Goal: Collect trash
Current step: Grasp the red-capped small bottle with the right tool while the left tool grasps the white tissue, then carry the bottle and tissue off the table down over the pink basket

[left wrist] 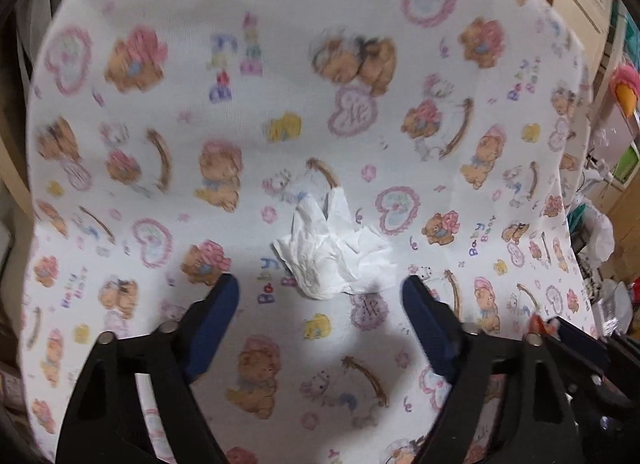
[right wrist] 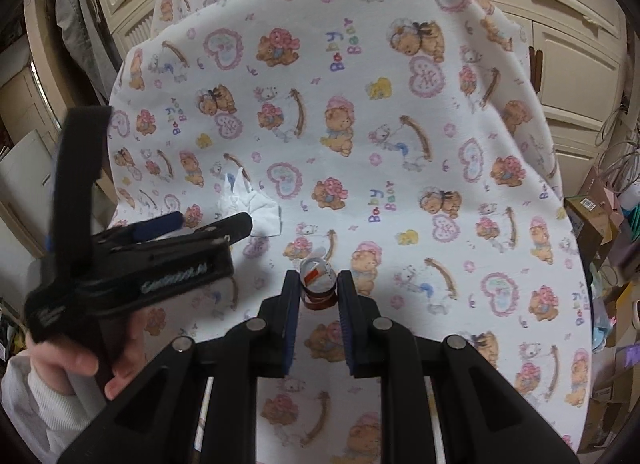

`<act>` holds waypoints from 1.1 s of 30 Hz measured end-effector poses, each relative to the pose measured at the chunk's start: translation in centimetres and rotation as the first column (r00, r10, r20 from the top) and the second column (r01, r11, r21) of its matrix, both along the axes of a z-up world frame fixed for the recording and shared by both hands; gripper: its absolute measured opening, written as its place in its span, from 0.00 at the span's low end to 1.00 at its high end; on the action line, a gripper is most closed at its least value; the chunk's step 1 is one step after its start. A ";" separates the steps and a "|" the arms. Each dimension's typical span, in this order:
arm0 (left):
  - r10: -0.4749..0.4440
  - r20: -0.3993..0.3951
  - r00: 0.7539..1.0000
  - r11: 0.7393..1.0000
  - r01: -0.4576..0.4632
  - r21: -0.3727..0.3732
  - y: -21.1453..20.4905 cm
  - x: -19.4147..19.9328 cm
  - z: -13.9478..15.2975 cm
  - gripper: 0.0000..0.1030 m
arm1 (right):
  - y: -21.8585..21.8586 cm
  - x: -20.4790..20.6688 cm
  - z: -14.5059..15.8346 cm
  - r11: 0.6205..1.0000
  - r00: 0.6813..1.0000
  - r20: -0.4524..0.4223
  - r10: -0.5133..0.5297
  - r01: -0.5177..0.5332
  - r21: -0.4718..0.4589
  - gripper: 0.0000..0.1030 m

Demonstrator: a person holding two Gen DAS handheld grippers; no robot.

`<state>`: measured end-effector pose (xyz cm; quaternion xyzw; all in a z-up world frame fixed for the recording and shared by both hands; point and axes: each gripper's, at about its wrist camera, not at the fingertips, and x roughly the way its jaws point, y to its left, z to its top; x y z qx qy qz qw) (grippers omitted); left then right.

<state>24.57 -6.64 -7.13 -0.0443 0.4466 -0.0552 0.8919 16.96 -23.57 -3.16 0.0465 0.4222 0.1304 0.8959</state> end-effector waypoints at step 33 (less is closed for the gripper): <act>-0.165 0.243 0.956 0.982 0.137 0.128 1.6 -11.1 8.5 0.11 | 0.3 -0.6 0.4 0.999 0.999 0.010 -0.034 0.033 0.020 0.17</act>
